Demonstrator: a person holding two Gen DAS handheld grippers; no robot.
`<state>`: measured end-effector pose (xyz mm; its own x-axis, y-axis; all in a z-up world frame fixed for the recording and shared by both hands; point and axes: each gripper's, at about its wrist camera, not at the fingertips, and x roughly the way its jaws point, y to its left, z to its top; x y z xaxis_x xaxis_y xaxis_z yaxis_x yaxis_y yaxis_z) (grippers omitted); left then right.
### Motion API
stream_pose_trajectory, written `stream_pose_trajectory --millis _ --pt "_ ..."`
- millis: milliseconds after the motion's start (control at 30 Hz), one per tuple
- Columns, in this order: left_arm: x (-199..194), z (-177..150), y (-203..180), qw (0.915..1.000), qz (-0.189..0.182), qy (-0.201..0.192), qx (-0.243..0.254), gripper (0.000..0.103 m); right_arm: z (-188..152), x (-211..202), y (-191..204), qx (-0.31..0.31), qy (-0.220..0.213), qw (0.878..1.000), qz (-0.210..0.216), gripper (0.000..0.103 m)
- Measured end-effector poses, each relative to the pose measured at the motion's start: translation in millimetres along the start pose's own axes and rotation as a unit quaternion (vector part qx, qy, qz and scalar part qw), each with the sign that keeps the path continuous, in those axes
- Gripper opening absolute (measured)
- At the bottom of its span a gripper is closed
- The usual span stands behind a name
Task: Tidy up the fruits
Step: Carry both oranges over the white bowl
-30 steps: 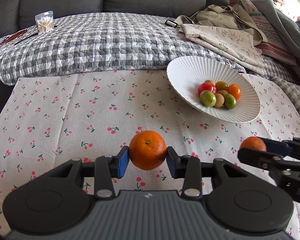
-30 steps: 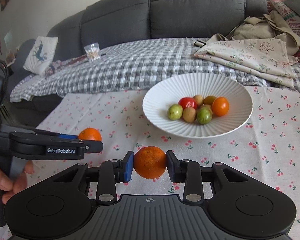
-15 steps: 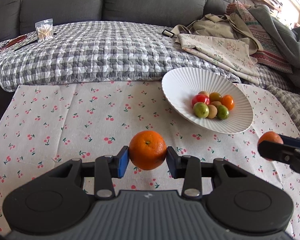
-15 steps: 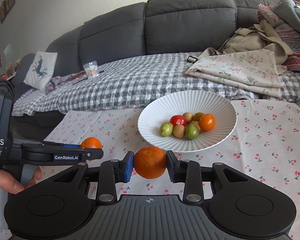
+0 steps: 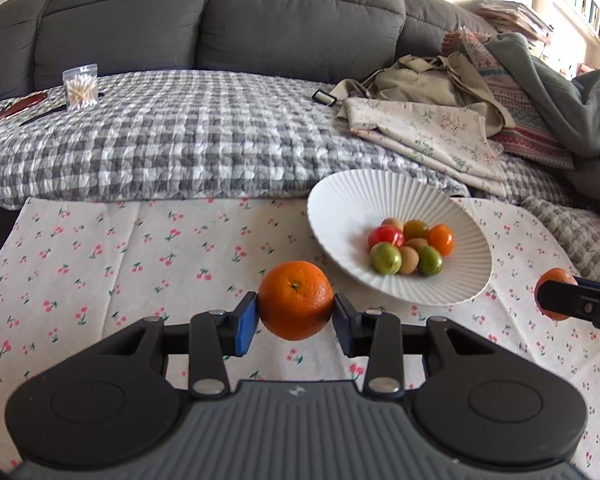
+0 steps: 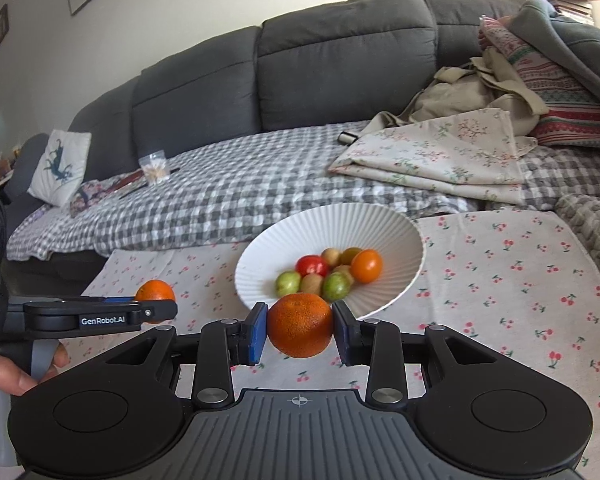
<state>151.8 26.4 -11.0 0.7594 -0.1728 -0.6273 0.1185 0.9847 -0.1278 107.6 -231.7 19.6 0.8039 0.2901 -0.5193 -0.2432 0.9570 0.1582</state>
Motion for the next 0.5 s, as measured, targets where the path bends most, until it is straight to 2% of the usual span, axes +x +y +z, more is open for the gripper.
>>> stream_pose_trajectory --millis 333,500 --pt "13 12 -11 0.9996 -0.013 -0.017 0.016 0.038 8 9 -28 0.023 -0.008 0.999 -0.027 0.033" --pt "24 15 -24 0.9985 -0.019 -0.026 0.045 0.038 9 18 -46 0.053 -0.005 0.998 -0.027 0.033"
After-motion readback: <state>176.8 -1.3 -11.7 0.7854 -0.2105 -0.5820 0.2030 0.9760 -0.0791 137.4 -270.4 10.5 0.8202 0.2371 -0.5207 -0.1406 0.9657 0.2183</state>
